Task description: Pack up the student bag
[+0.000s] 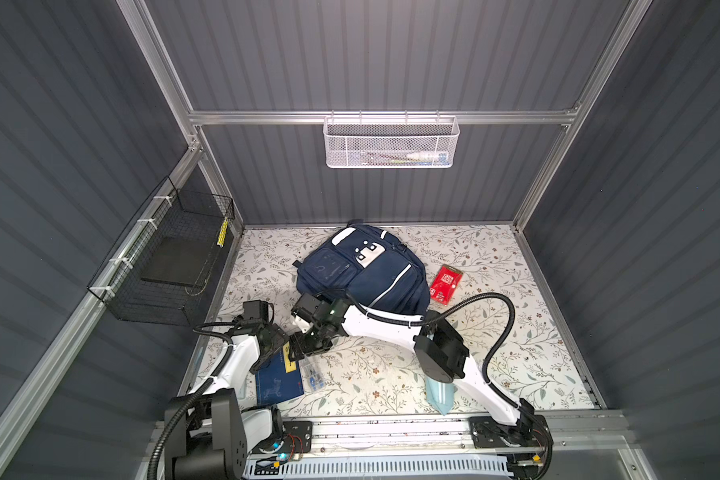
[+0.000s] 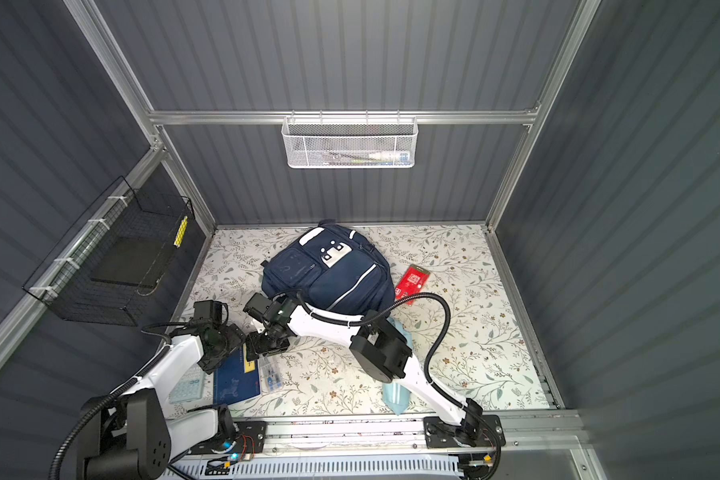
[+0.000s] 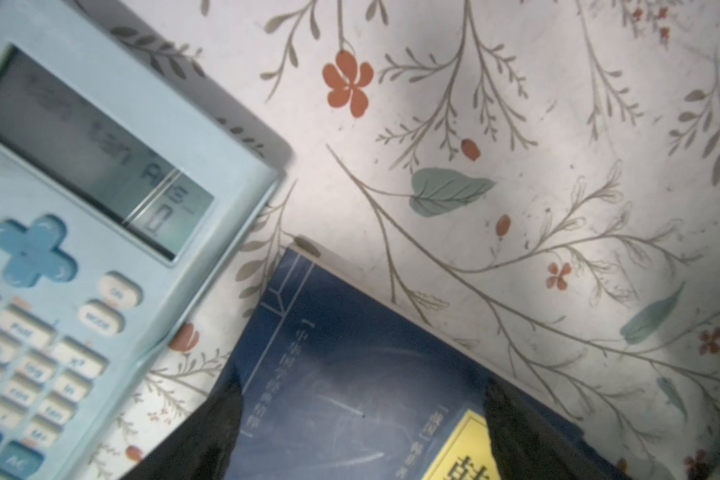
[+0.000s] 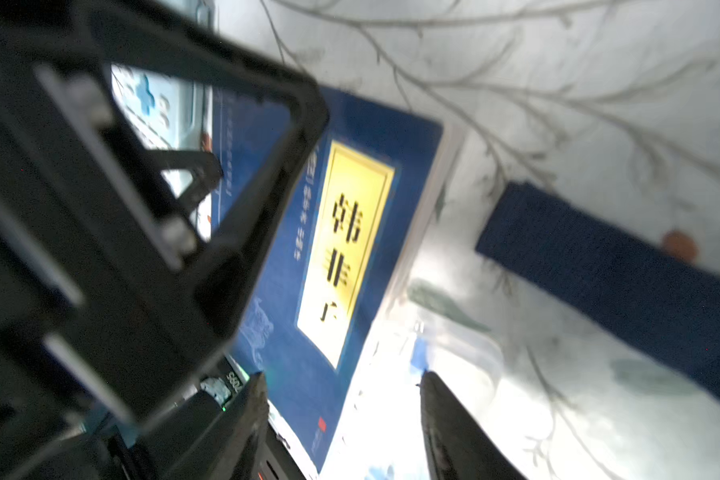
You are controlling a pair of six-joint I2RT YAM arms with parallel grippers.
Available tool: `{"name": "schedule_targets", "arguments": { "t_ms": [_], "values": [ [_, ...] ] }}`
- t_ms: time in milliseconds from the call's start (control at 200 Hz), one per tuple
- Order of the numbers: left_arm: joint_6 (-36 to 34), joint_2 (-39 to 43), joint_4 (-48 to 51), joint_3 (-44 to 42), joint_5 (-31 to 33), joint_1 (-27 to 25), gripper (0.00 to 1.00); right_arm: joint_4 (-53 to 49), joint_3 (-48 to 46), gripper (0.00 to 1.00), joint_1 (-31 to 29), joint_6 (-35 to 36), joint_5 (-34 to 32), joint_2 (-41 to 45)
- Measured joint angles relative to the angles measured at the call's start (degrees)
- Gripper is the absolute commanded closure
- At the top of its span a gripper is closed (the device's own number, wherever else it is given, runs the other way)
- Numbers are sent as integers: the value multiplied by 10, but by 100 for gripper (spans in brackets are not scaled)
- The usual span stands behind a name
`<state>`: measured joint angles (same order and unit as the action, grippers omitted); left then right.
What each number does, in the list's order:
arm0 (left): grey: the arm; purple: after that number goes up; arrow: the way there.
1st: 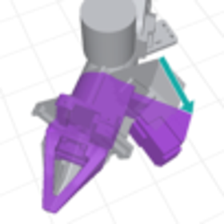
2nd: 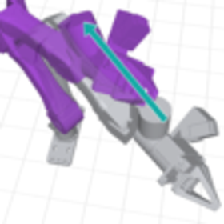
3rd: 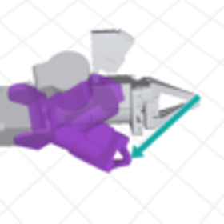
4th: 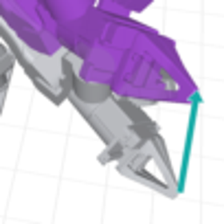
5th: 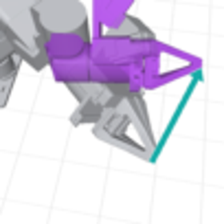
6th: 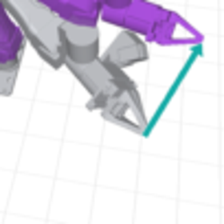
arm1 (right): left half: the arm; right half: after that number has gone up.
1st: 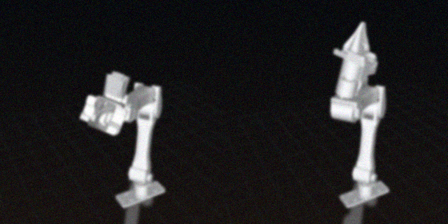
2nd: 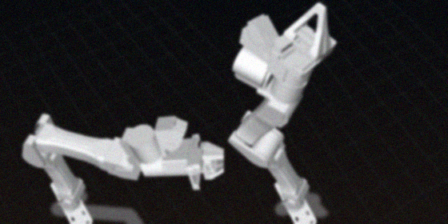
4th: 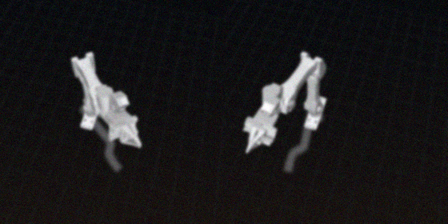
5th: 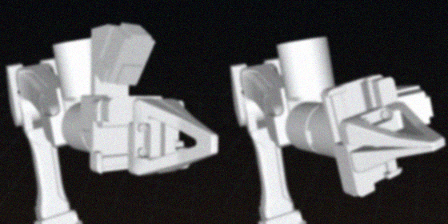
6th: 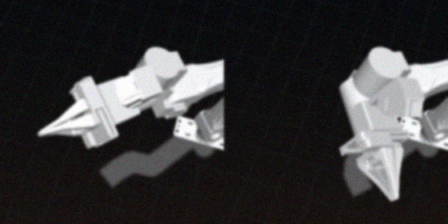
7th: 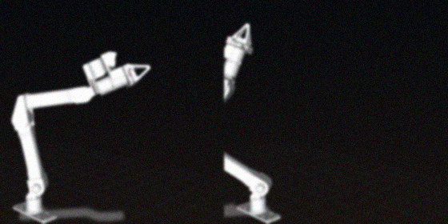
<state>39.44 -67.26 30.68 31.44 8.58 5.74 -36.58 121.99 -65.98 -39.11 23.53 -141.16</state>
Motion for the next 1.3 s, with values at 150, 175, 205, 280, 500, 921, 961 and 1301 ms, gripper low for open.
{"name": "schedule_targets", "arguments": {
  "t_ms": [150,175,205,280,500,921,961,1301],
  "values": [
    [2,0,-19,-7,-4,5,24,0,12,40,-6,3,5,-9],
    [3,-1,-24,-10,-6,6,24,2,18,41,-6,3,8,-14],
    [5,-1,-30,-12,-10,9,24,4,28,41,-4,3,14,-21],
    [7,-6,-52,-12,-16,11,23,7,62,42,1,2,21,-45],
    [10,-27,-129,-14,-46,11,23,19,93,44,39,-9,24,-78],
    [28,-28,-191,-30,-96,12,23,57,107,55,71,-45,39,-103],
    [30,-28,-197,-32,-100,13,24,58,116,59,68,-49,41,-110],
    [32,-28,-216,-36,-122,14,24,121,55,92,70,-73,71,-96]
  ]
}}
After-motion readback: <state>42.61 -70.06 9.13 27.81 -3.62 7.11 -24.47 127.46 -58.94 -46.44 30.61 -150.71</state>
